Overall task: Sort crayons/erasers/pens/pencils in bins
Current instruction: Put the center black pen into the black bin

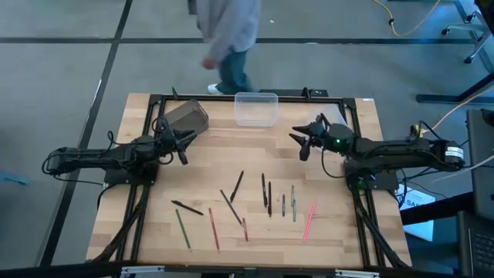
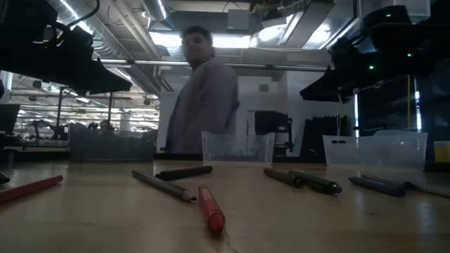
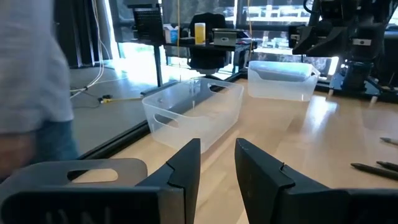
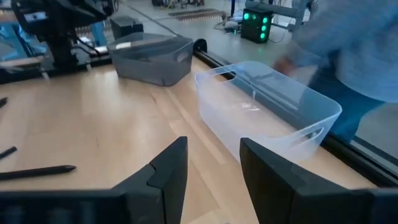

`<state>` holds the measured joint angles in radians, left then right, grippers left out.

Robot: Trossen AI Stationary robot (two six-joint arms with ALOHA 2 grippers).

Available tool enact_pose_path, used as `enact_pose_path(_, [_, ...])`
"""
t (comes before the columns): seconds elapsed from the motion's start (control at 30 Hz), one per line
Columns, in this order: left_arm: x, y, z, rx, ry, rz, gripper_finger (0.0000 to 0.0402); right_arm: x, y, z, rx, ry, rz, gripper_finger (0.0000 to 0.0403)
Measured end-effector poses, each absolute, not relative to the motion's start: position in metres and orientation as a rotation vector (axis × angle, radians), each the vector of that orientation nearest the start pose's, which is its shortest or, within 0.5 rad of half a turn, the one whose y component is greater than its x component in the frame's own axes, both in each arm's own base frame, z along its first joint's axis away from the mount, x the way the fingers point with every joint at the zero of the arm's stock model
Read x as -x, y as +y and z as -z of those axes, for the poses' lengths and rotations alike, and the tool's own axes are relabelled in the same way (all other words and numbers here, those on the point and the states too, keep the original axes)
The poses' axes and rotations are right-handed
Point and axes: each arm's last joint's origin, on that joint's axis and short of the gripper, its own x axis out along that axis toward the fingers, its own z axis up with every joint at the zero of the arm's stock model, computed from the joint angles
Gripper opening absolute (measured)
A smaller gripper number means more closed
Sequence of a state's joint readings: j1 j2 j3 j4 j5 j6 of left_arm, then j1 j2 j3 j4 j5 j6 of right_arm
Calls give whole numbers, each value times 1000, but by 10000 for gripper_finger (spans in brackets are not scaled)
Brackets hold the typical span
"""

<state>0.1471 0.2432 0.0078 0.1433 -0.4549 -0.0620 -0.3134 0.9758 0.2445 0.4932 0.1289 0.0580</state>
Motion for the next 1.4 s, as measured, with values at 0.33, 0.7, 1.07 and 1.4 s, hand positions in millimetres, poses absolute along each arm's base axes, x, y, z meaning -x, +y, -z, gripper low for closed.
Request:
enact_pose_path(0.33, [-106,29,-160,4,87,-601,99,-193,-66,-177,-74,291,419,152])
enact_pose_path(0.7, [-108,28,-158,68,86,-559,111,-195,-66,-181,24,259,406,152])
enact_pose_path(1.07, [-116,28,-151,106,146,-526,112,-196,-66,-185,6,214,411,152])
enact_pose_path(1.4, [-123,26,-150,109,152,-470,112,-196,-67,-186,-19,194,414,152])
